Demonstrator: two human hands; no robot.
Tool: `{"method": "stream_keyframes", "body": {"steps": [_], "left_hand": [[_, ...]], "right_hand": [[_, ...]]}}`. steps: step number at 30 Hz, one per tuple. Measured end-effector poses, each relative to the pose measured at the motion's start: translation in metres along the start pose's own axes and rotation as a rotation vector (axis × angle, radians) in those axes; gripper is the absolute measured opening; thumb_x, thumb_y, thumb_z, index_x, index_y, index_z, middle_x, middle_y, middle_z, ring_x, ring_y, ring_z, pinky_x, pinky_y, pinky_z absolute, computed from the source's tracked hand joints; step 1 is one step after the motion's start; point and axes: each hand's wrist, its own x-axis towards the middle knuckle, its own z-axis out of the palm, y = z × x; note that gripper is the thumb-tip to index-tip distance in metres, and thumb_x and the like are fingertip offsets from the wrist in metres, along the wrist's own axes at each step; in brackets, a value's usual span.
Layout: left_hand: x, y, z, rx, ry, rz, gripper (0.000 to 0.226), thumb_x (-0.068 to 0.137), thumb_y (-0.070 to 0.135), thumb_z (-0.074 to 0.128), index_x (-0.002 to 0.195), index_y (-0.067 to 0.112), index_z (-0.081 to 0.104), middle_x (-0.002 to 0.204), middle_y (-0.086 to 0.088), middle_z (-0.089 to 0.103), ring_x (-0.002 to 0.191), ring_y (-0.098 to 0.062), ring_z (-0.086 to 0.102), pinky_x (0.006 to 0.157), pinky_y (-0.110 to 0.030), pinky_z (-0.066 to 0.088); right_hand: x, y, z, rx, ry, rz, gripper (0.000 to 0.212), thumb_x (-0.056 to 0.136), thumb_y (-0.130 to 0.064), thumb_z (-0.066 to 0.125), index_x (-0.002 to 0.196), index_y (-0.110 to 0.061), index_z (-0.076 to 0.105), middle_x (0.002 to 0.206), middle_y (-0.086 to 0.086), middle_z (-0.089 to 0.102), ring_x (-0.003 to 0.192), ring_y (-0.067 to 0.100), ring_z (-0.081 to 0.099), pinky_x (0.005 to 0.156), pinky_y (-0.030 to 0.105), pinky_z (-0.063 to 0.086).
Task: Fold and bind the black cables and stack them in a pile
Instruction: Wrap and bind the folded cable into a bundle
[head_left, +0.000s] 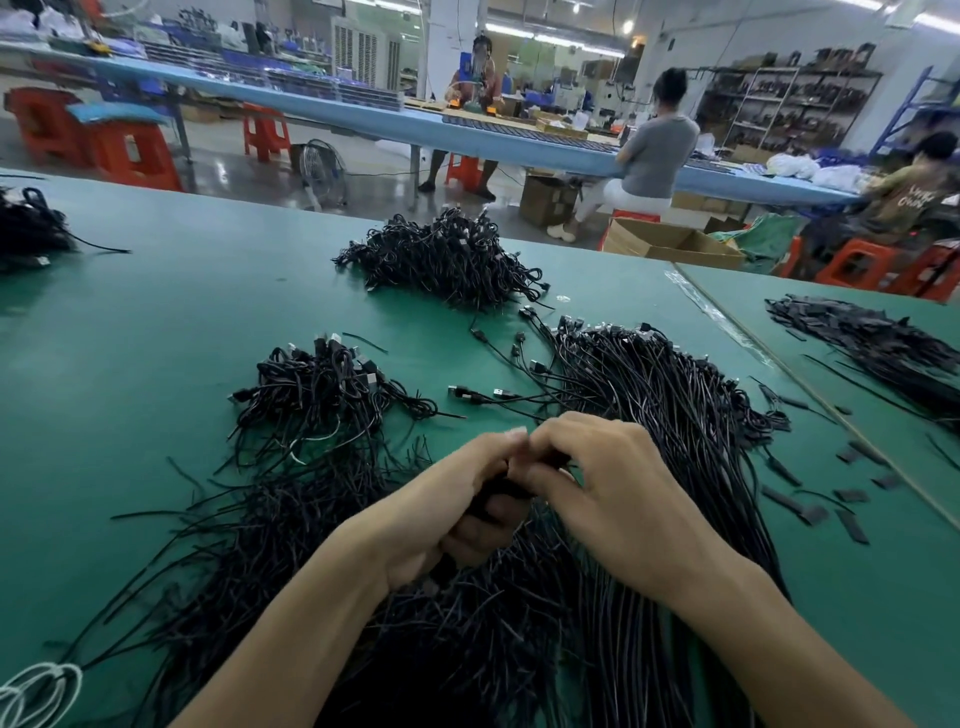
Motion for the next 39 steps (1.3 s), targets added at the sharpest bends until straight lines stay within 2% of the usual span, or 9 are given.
{"method": "stream_keyframes", "body": {"steps": [6,9,12,17,22,26,30,36,39], "left_hand": [[-0.002,0.000,-0.003,-0.138,-0.145,-0.019,0.010,0.079,0.025,0.037,0.074,0.023,0.046,0.066,0.006,0.027,0.045,-0.004,0.018,0.035,-0.013,0.018],[-0.001,-0.002,-0.004,-0.121,-0.158,-0.053,0.015,0.085,0.017,0.037,0.075,0.024,0.047,0.068,0.005,0.027,0.046,-0.003,0.018,0.032,-0.010,0.020],[-0.001,-0.006,-0.006,-0.016,-0.142,-0.097,0.031,0.092,0.017,0.037,0.066,0.027,0.048,0.065,0.006,0.031,0.045,-0.003,0.019,0.034,-0.009,0.019],[-0.004,-0.007,-0.006,0.010,-0.175,-0.185,0.013,0.080,0.016,0.044,0.070,0.025,0.043,0.063,0.006,0.032,0.043,-0.002,0.022,0.034,-0.006,0.019],[-0.002,-0.001,-0.007,-0.028,-0.177,-0.228,0.014,0.075,0.016,0.042,0.065,0.025,0.043,0.062,0.006,0.027,0.042,-0.001,0.019,0.033,-0.008,0.014],[-0.003,-0.001,-0.008,-0.003,-0.171,-0.202,0.013,0.083,0.020,0.041,0.071,0.024,0.038,0.063,0.007,0.027,0.042,-0.001,0.019,0.032,-0.008,0.015],[-0.004,-0.001,-0.007,-0.020,-0.179,-0.195,0.014,0.083,0.023,0.043,0.070,0.024,0.039,0.067,0.004,0.024,0.044,-0.001,0.019,0.031,-0.009,0.015],[-0.002,0.000,-0.003,-0.049,-0.173,-0.218,0.011,0.080,0.024,0.045,0.070,0.025,0.040,0.064,0.006,0.026,0.043,-0.001,0.018,0.030,-0.009,0.015],[-0.001,0.001,-0.003,-0.154,-0.170,-0.240,0.018,0.090,0.021,0.037,0.072,0.023,0.042,0.062,0.007,0.028,0.041,0.000,0.021,0.030,-0.009,0.017]], "right_hand": [[0.000,0.002,-0.008,0.080,-0.079,0.064,0.008,0.088,-0.023,0.072,0.084,-0.029,0.071,0.093,-0.017,0.064,0.089,0.005,0.063,0.081,0.034,0.052],[-0.002,-0.001,-0.014,-0.092,-0.126,-0.032,0.006,0.092,-0.029,0.068,0.087,-0.031,0.071,0.109,-0.022,0.066,0.104,0.000,0.059,0.089,0.029,0.040],[-0.001,-0.006,-0.019,-0.299,-0.212,-0.199,0.007,0.092,-0.032,0.064,0.088,-0.032,0.070,0.109,-0.019,0.069,0.109,0.003,0.056,0.091,0.033,0.039],[-0.001,-0.004,-0.019,-0.142,-0.369,-0.181,0.006,0.095,-0.023,0.063,0.091,-0.026,0.067,0.105,-0.014,0.063,0.102,0.008,0.057,0.092,0.033,0.046],[-0.002,-0.004,-0.019,-0.160,-0.331,-0.256,0.005,0.096,-0.019,0.061,0.092,-0.021,0.064,0.099,-0.010,0.059,0.091,0.010,0.057,0.085,0.033,0.049],[0.000,-0.010,-0.018,-0.206,-0.275,-0.315,0.012,0.093,-0.018,0.059,0.090,-0.024,0.049,0.084,-0.010,0.055,0.076,0.007,0.045,0.077,0.029,0.045],[0.001,-0.007,-0.017,-0.152,-0.323,-0.280,0.015,0.093,-0.021,0.063,0.096,-0.026,0.049,0.089,-0.013,0.056,0.081,0.009,0.050,0.080,0.026,0.043],[0.002,-0.003,-0.020,-0.159,-0.332,-0.300,0.011,0.092,-0.016,0.062,0.094,-0.025,0.057,0.086,-0.012,0.058,0.080,0.010,0.052,0.078,0.034,0.047],[0.002,-0.004,-0.020,-0.185,-0.306,-0.339,0.010,0.091,-0.012,0.059,0.093,-0.021,0.055,0.083,-0.009,0.059,0.077,0.013,0.051,0.079,0.034,0.046]]}}
